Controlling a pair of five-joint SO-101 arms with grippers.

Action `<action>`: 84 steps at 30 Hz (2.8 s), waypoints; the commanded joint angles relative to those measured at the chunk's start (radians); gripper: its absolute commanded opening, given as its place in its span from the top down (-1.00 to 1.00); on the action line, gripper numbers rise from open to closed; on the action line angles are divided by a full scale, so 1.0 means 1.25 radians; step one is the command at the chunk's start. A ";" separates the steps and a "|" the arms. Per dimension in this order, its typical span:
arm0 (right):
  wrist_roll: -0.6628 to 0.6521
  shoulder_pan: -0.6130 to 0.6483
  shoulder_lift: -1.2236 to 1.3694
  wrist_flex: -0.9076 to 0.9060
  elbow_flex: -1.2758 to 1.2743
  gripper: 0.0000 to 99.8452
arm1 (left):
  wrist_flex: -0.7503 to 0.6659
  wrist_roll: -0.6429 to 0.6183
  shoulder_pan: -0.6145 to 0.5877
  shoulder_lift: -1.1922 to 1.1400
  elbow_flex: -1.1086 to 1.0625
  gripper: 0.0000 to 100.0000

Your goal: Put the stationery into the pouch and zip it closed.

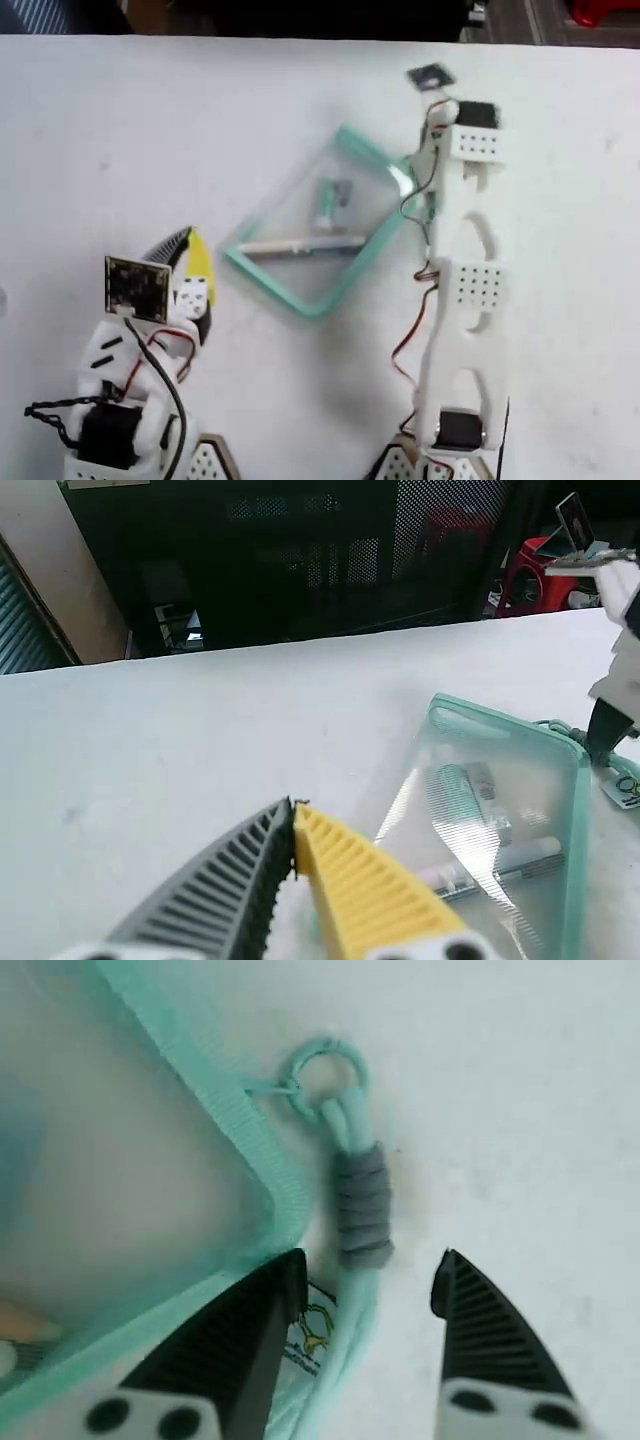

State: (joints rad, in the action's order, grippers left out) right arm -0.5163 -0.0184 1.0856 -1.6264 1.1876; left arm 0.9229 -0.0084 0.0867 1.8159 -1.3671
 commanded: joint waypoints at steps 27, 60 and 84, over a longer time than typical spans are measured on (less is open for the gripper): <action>-0.282 -0.069 0.121 -0.083 0.314 0.97 | -0.053 -0.006 -0.001 0.001 -0.010 0.95; -0.500 0.361 -1.229 -0.079 -1.002 0.96 | 0.011 0.104 0.213 0.001 0.026 0.86; 0.137 0.587 -1.021 -0.071 -0.345 0.97 | 0.245 0.099 0.199 0.001 0.225 0.45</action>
State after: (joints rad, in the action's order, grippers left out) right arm -0.3920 0.7043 -0.2217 -1.6955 0.6337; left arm 1.2421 0.1036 0.3414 1.8251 -1.1293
